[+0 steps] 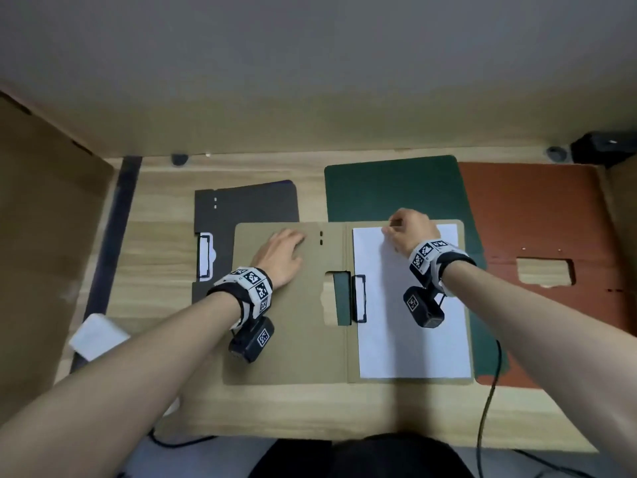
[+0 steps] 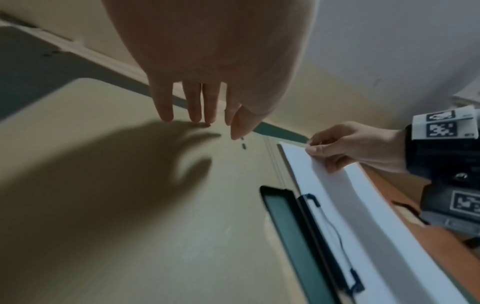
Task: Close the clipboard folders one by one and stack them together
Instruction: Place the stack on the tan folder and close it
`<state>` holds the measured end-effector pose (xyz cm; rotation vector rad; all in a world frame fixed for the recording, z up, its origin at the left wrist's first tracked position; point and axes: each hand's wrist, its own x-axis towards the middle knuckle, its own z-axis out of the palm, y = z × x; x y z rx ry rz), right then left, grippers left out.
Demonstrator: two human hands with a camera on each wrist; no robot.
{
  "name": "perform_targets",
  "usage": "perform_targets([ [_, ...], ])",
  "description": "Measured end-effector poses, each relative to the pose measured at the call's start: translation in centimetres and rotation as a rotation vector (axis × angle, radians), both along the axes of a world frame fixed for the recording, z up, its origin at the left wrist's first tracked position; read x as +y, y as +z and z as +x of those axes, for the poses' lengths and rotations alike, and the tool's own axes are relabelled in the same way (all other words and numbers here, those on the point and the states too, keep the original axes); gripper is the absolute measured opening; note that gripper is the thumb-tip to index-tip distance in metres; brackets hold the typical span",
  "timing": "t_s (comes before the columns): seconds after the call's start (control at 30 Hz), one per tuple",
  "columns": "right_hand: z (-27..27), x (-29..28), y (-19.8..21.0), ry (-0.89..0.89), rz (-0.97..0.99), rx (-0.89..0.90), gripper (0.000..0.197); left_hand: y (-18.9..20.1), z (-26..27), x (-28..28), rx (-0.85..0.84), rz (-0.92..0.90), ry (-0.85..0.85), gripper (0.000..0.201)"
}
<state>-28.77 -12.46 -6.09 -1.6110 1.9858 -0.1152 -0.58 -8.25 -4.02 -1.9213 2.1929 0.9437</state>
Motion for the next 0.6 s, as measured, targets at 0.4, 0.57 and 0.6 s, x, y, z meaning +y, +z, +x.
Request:
perform_targets([
  [0.4,0.6,1.1,-2.7,-0.062,-0.102,-0.147,0.038,-2.4,1.6,1.8,-0.106,0.052,-0.068,0.059],
  [0.57,0.7,3.9,-1.5,-0.038,-0.142,-0.195,0.033,-1.7,2.2,2.2,0.016,0.043,0.022,0.058],
  [0.6,0.6,4.7,-1.1,-0.017,-0.139,-0.198,0.031,-1.5,2.4,2.6,0.031,0.009,0.056,0.056],
])
